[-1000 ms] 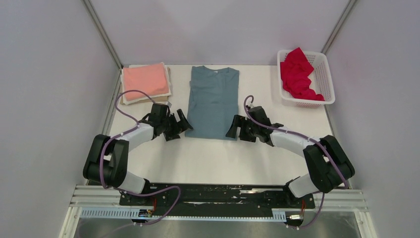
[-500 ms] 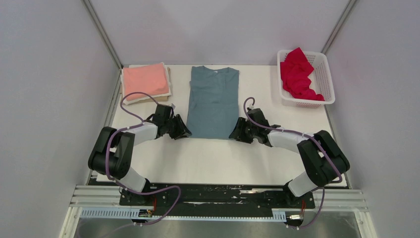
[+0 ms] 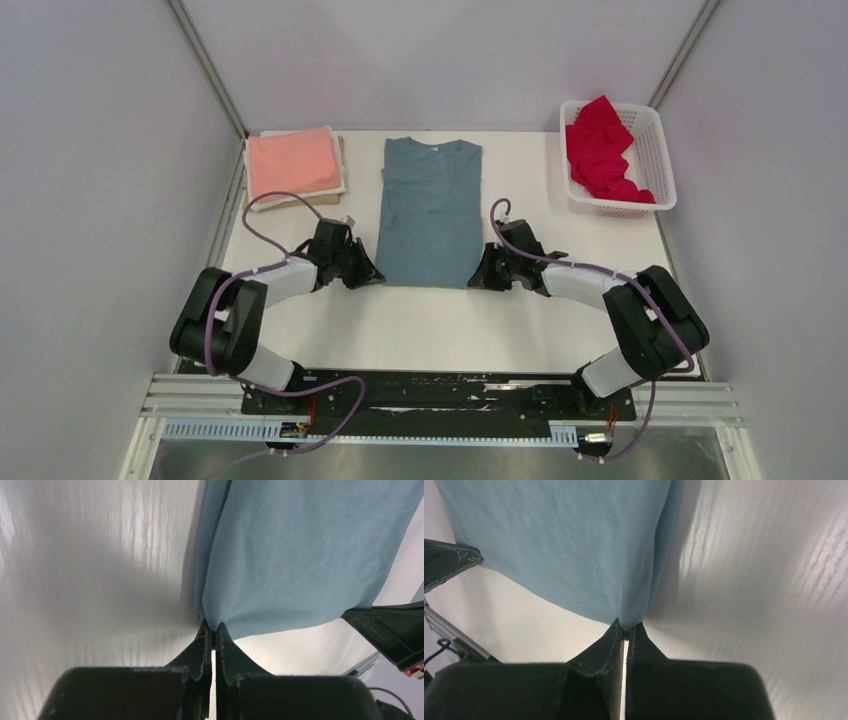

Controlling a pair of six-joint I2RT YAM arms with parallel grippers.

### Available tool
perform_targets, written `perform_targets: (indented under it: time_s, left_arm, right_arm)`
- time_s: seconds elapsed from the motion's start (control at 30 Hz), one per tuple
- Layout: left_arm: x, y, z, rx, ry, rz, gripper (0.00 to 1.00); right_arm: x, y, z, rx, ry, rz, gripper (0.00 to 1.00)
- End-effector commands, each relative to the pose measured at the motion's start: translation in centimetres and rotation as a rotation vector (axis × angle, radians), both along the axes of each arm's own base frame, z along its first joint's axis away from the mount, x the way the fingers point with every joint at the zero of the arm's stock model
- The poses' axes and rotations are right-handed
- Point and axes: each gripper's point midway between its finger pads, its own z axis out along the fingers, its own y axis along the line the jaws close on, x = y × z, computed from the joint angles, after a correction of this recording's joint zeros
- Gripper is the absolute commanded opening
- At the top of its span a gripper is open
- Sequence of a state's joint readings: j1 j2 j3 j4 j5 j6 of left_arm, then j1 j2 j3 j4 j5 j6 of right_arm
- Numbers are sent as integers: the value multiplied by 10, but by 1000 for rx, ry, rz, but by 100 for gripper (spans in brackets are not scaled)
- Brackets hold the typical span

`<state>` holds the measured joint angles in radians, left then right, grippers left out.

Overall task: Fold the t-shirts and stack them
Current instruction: Grab one side of the 2/3 rectangular tshirt with both arms, then fold the long partially folded tshirt into a neat square

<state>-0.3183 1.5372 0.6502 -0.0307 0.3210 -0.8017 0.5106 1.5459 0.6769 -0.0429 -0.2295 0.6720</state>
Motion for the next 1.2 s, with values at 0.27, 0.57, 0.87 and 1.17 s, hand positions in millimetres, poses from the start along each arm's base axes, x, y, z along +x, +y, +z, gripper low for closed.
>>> perform_targets:
  time_s: [0.27,0.57,0.87,1.17]
  left_arm:
    - [-118,17,13,25,23,8,0]
    - [-145,22,114,-87,-270,-55,0]
    - [-88,28,174,-22,-470,77,0]
    - [0,6,203,5,-513,91,0]
  right_arm:
    - [-125,-2,53,58,96,327,0]
    - [-192,4,123,249,103,575,0]
    - [-125,-3,171,276,-60,478,0]
    - [-51,-27,177,298,-57,343,0]
